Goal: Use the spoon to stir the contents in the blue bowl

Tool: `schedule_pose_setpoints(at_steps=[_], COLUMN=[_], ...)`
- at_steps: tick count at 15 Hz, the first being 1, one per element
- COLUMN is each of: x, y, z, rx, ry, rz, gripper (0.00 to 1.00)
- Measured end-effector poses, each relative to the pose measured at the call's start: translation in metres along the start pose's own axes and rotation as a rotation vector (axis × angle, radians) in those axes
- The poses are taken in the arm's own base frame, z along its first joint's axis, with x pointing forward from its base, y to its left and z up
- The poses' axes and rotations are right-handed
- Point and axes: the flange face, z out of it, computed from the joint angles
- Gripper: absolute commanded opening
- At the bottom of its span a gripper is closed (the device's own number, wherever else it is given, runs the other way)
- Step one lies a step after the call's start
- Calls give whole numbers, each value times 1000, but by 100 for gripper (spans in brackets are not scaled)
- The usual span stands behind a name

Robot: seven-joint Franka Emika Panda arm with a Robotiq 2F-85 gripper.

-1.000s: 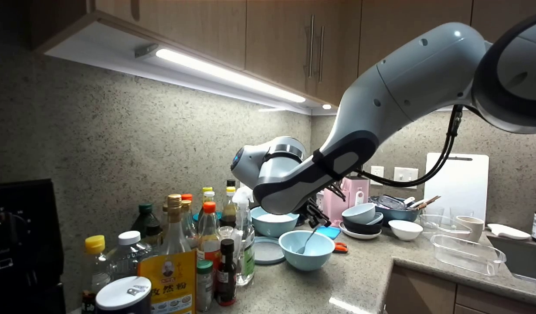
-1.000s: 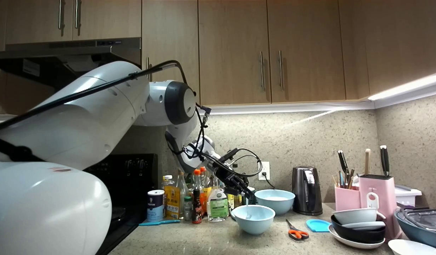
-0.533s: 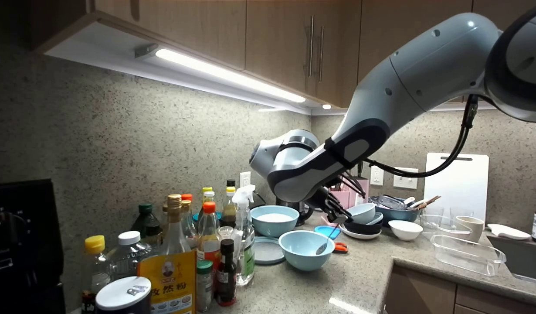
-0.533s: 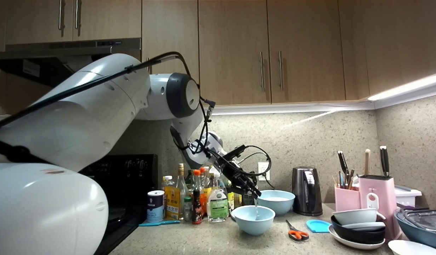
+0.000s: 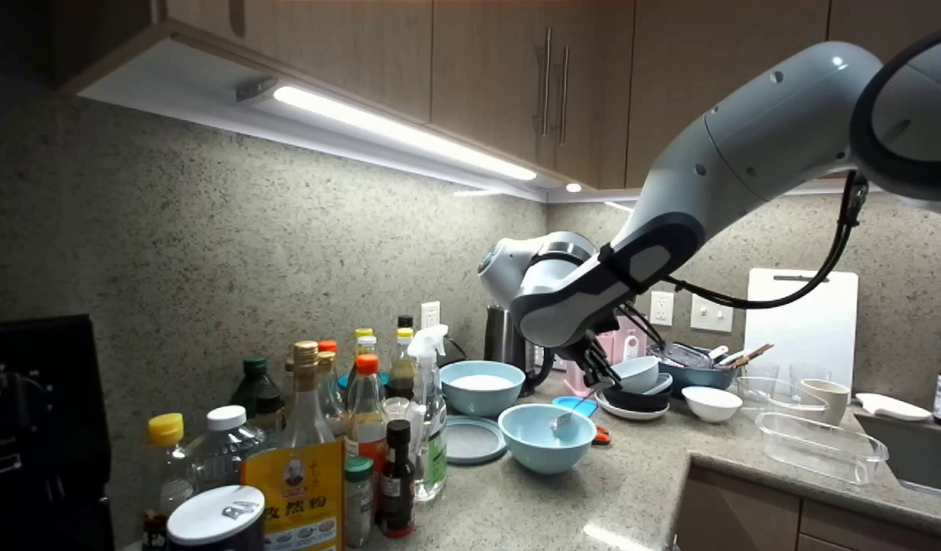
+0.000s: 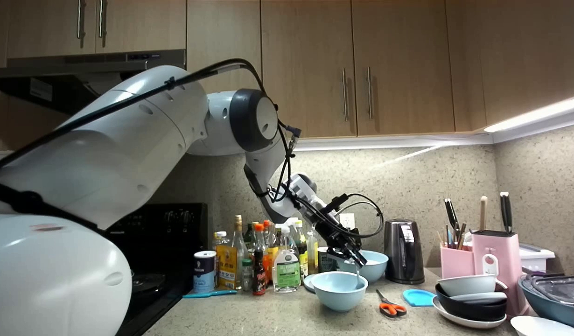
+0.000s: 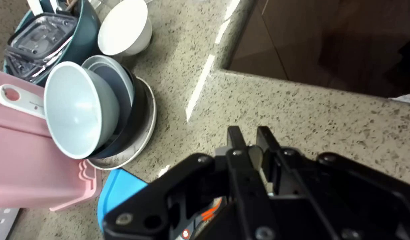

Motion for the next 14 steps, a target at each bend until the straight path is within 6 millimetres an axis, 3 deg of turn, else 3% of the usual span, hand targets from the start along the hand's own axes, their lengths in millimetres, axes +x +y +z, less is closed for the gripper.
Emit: schedule_pose_setpoints(at_steps=[5,11,14], x=[19,51,51], y=[-3,-51,-65], z=[-25,-60,-61], rx=[-117,-191,-182], ry=[88,102,35], rz=[-39,-143,-158], gripper=[4,4,4])
